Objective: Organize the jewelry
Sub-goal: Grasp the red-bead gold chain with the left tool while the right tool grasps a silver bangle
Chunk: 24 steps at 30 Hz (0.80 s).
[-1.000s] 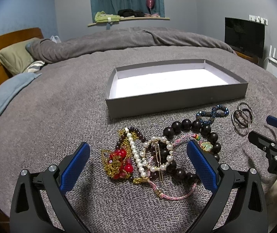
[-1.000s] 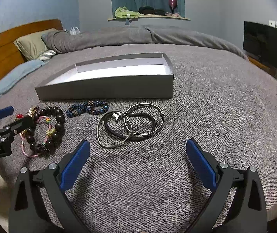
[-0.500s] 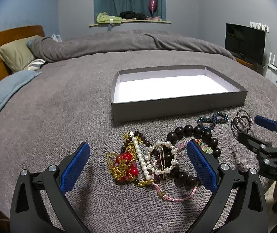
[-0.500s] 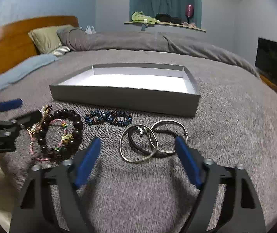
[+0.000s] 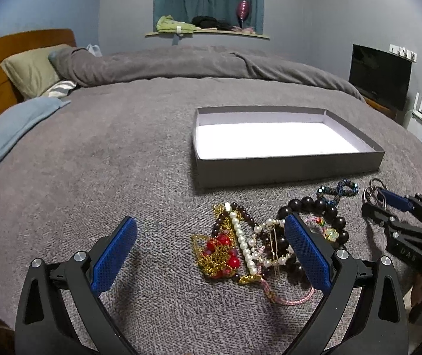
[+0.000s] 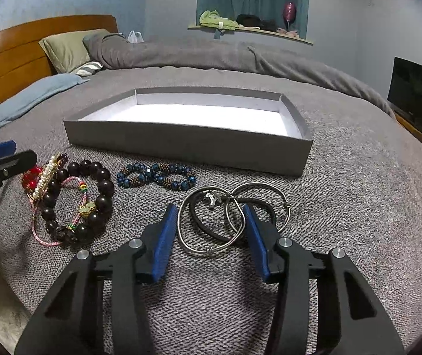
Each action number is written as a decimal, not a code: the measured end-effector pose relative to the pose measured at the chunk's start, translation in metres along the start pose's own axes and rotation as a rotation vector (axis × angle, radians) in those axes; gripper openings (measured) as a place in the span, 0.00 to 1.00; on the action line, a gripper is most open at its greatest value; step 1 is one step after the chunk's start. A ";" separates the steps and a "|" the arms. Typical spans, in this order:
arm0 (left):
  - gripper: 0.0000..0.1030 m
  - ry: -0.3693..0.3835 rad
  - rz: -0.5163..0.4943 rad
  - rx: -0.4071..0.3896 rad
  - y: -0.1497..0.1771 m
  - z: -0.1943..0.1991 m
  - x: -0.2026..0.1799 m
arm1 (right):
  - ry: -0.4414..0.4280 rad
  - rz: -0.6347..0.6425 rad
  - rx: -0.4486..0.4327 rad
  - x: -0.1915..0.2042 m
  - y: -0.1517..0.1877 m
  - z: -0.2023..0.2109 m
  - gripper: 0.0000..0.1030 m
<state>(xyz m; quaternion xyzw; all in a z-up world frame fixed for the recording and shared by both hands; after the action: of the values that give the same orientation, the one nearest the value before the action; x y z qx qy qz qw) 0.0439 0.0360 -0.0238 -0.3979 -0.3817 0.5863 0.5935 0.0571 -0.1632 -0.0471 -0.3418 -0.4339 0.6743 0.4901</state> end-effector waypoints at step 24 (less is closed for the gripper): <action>0.56 0.110 -0.061 0.075 0.016 0.009 0.001 | -0.025 -0.042 -0.084 -0.014 -0.011 0.028 0.45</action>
<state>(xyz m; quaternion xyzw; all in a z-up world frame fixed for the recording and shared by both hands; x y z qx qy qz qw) 0.0298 0.0373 -0.0352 -0.3952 -0.3381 0.5591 0.6456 0.0403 -0.1818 -0.0256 -0.3446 -0.4751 0.6491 0.4839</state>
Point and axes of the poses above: each gripper's, at about its wrist camera, not at the fingertips, and z roughly against the way its jaws point, x to its left, y to its underside, the point moved 6 cm from there along -z, roughly the way its jaws point, and after that the axes turned 14 degrees about -x, right-handed, at the moved point
